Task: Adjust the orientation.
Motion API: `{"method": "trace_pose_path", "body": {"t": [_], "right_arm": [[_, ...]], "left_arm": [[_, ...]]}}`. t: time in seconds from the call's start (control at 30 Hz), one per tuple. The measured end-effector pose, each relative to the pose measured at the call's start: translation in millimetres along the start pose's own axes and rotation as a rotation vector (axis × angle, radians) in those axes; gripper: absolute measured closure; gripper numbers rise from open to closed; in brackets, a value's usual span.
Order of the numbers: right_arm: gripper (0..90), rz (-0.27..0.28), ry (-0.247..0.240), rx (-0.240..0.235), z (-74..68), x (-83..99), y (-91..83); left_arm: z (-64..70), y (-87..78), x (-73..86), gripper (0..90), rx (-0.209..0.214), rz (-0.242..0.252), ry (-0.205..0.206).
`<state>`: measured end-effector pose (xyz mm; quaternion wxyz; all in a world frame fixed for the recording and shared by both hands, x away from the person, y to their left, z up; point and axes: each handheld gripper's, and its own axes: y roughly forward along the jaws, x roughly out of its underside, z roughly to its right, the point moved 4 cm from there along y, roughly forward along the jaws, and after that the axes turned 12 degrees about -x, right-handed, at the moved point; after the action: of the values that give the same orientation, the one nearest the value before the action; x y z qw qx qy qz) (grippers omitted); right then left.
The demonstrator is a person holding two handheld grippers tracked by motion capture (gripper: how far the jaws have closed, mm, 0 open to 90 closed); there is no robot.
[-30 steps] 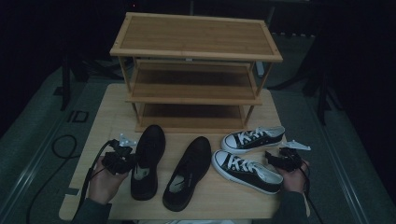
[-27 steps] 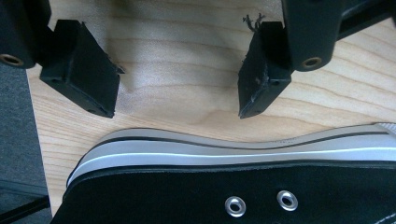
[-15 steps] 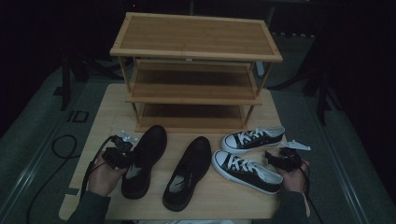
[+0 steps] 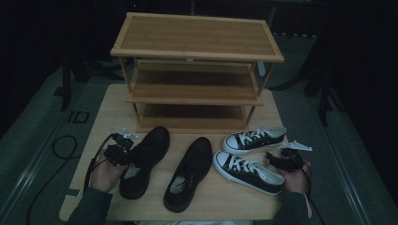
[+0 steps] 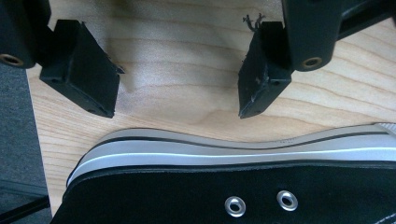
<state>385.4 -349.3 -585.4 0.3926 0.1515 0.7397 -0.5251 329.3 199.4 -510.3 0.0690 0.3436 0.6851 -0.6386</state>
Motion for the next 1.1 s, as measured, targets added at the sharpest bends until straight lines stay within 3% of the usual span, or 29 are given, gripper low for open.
{"method": "trace_pose_path", "body": {"t": [0.3,0.5,0.93,1.1], "right_arm": [[29.2,0.000,-0.001,0.000,0.1,0.0,0.0],[29.2,0.000,0.000,0.000,0.0,0.0,0.0],[29.1,0.000,0.000,0.000,0.0,0.0,0.0],[29.1,0.000,0.000,0.000,0.0,0.0,0.0]], "left_arm": [[-0.6,2.5,-13.9,88.1,0.006,0.034,-0.019],[-1.0,5.0,-26.0,88.0,0.035,0.052,-0.044],[-6.5,23.1,-51.8,88.0,0.016,0.057,-0.121],[-4.2,28.3,-63.0,87.9,0.009,0.063,-0.122]]}}
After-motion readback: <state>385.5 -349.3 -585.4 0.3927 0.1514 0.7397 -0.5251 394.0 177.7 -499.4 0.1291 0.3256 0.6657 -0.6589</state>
